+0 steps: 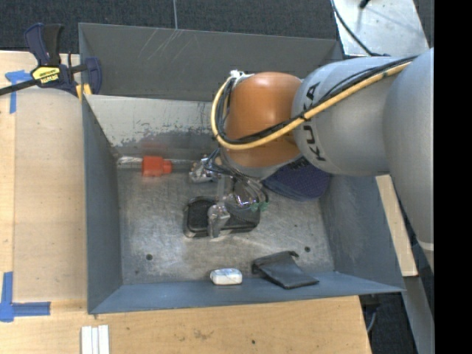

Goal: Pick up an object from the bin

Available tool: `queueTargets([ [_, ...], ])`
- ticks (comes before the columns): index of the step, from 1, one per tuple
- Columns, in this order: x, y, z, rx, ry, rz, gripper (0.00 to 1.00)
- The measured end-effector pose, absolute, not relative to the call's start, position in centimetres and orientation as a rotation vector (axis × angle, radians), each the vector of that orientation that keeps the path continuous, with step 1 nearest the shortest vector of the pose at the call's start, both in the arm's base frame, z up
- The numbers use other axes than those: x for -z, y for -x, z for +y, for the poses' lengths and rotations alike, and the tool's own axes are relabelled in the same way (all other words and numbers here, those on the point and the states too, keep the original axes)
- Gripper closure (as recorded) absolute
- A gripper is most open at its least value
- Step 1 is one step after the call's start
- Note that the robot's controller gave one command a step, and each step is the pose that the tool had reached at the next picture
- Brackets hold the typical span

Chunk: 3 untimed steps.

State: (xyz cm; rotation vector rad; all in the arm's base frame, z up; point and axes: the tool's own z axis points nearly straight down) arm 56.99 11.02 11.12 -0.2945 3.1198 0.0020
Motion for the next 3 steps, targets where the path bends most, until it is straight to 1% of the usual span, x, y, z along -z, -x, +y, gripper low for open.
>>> queueTargets([
  [1, -11.7, -57.4, 11.1, -0.012, 0.283, 3.107, 1.00],
  [2, -21.7, -56.9, 10.9, -0.003, 0.117, 3.128, 1.00],
  [3, -21.2, -56.8, 10.9, -0.001, 0.116, 3.137, 0.00],
])
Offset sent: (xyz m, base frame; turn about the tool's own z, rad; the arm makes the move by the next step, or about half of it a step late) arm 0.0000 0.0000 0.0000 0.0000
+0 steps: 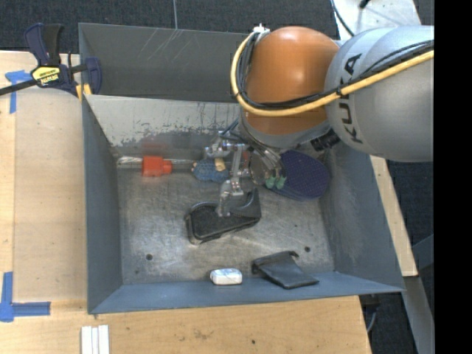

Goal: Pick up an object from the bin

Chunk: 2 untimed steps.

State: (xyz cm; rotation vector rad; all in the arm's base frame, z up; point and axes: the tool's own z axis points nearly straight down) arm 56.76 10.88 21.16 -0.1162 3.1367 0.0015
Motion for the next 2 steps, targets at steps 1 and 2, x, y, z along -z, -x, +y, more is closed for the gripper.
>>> queueTargets([
  [1, -9.83, -53.14, 9.33, -0.001, 0.293, 3.119, 0.00],
  [2, -9.66, -53.15, 9.32, -0.002, 0.290, 3.119, 1.00],
])
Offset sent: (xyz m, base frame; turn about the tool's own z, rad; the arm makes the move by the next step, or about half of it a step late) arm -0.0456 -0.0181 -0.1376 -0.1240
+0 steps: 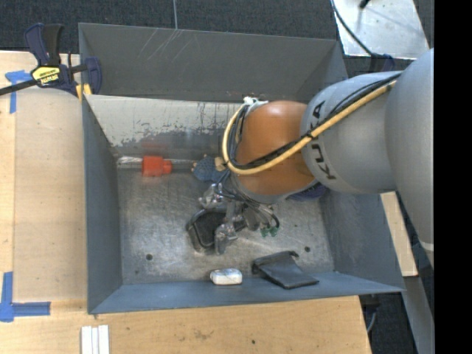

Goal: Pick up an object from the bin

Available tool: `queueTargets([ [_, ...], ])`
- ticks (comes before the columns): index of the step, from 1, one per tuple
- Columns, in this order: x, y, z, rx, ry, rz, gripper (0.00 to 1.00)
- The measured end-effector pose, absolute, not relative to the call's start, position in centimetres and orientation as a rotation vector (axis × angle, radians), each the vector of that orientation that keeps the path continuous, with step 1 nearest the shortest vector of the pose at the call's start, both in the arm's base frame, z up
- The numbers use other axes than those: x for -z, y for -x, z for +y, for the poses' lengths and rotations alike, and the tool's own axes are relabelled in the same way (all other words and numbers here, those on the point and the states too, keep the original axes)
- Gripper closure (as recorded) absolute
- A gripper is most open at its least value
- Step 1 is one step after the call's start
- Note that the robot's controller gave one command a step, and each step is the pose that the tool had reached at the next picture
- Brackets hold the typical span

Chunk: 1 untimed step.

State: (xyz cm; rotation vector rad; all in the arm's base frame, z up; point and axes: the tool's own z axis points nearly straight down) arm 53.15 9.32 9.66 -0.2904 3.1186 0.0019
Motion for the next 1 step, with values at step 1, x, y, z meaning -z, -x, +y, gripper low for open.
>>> queueTargets([
  [1, -20.92, -53.21, 10.27, 0.000, 0.346, 3.118, 1.00],
])
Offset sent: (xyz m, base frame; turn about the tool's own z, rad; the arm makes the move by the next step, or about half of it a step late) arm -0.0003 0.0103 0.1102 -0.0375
